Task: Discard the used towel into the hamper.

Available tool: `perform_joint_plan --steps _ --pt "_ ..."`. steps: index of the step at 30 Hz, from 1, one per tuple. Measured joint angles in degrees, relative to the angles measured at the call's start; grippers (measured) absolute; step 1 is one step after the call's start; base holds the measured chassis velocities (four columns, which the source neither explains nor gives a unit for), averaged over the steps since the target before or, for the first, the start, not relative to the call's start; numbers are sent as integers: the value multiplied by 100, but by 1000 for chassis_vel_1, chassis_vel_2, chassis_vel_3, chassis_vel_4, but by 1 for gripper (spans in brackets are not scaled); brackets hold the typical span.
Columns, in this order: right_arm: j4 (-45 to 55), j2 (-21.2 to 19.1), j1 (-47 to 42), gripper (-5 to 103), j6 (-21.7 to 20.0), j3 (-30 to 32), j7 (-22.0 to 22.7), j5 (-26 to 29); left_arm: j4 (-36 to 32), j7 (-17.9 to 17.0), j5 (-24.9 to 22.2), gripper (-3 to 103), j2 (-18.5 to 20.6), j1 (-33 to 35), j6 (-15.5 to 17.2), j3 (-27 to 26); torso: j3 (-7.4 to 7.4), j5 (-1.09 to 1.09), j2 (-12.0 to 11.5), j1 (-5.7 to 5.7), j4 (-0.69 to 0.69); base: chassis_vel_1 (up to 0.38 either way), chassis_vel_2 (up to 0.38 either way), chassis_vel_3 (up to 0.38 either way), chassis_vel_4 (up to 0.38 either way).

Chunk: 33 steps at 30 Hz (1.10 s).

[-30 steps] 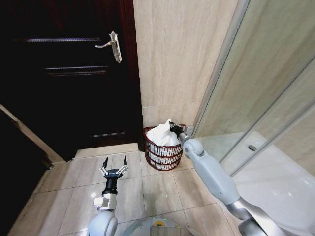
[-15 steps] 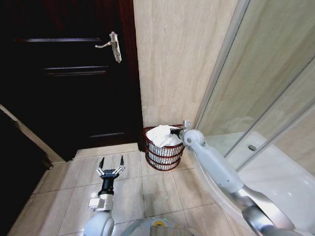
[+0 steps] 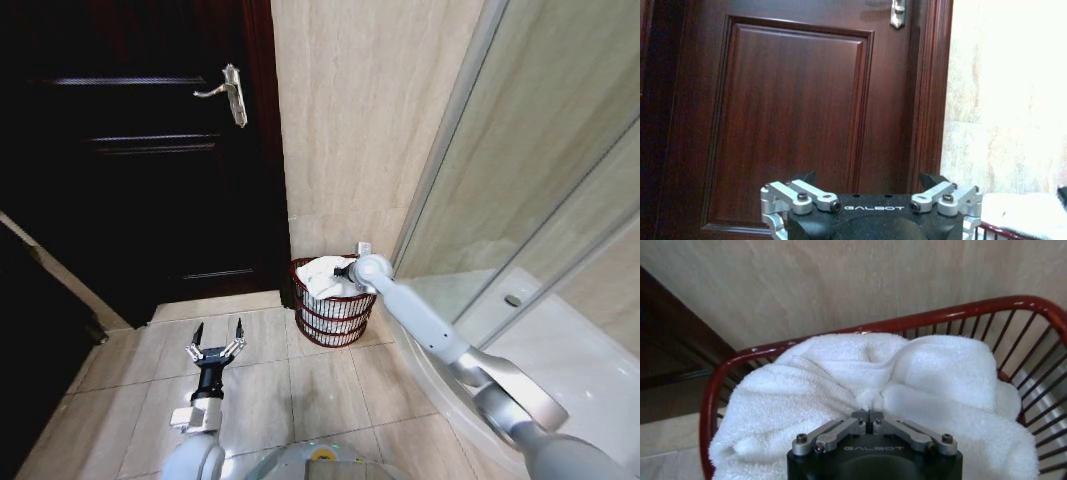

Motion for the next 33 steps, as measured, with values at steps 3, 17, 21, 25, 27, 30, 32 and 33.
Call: perform_joint_plan --steps 3,17,21,25,27,30,32,33 --pt "-273 172 74 1 1 -26 -98 -88 50 55 -49 100 1 -24 -1 -25 0 -1 0 0 -1 0 0 0 0" --pt "-1699 1317 -4 1 55 366 -779 -991 186 479 -219 100 -81 -162 -31 -467 0 -1 0 0 0 0 0 0 0" --pt "-1874 1460 -134 1 122 472 -965 -1254 201 576 -227 100 -164 -175 -30 -567 -1 0 0 0 0 0 0 0 0" --pt "-1869 1549 -311 1 247 538 -1109 -1573 216 586 -259 100 -167 -174 -30 -589 0 1 0 0 0 0 0 0 0" --pt "-1754 1539 -334 -2 237 568 -1112 -1566 219 586 -266 100 -160 -176 -30 -593 0 1 0 0 -1 0 0 0 0" --pt "-1513 1493 -331 8 231 617 -1100 -1518 228 586 -271 100 -141 -183 -30 -593 1 1 0 0 0 0 0 0 0" --pt "-1198 1396 -309 13 272 615 -1046 -1513 230 586 -272 100 -130 -187 -30 -570 1 1 0 0 1 0 0 0 0" --pt "-1067 1357 -302 18 287 608 -1003 -1507 229 586 -271 100 -126 -189 -30 -560 1 1 0 0 0 0 0 0 0"
